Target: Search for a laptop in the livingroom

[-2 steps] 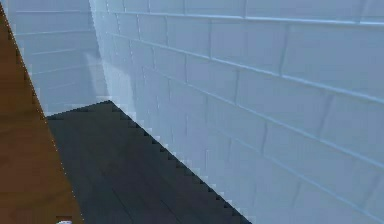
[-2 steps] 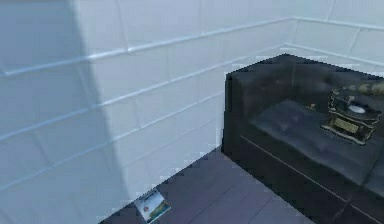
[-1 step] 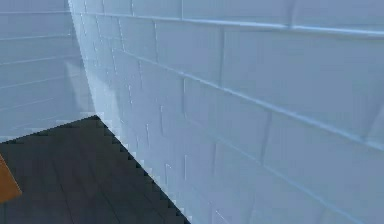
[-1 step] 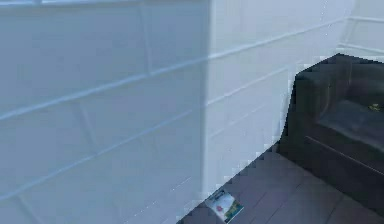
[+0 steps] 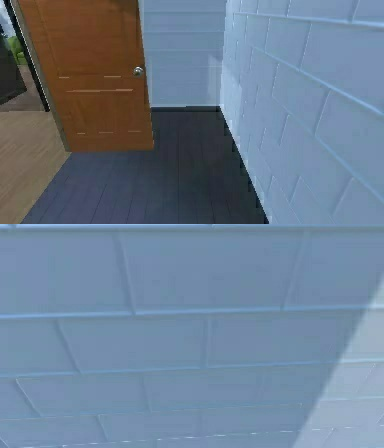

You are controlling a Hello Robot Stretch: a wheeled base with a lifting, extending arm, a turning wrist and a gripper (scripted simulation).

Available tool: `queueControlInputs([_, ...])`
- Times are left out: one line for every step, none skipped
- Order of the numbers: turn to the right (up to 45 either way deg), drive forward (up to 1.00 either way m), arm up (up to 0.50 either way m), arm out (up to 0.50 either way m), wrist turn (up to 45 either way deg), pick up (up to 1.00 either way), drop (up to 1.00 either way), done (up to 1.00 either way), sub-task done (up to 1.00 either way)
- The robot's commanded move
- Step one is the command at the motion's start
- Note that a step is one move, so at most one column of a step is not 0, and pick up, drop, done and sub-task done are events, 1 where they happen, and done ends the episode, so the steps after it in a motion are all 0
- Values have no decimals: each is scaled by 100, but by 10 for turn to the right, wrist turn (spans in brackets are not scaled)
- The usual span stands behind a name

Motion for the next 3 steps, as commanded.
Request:
queueControlInputs([0, 30, 0, 0, 0, 0, 0, 0, 0])
queueControlInputs([-420, 0, 0, 0, 0, 0, 0, 0, 0])
queueControlInputs([0, 35, 0, 0, 0, 0, 0, 0, 0])
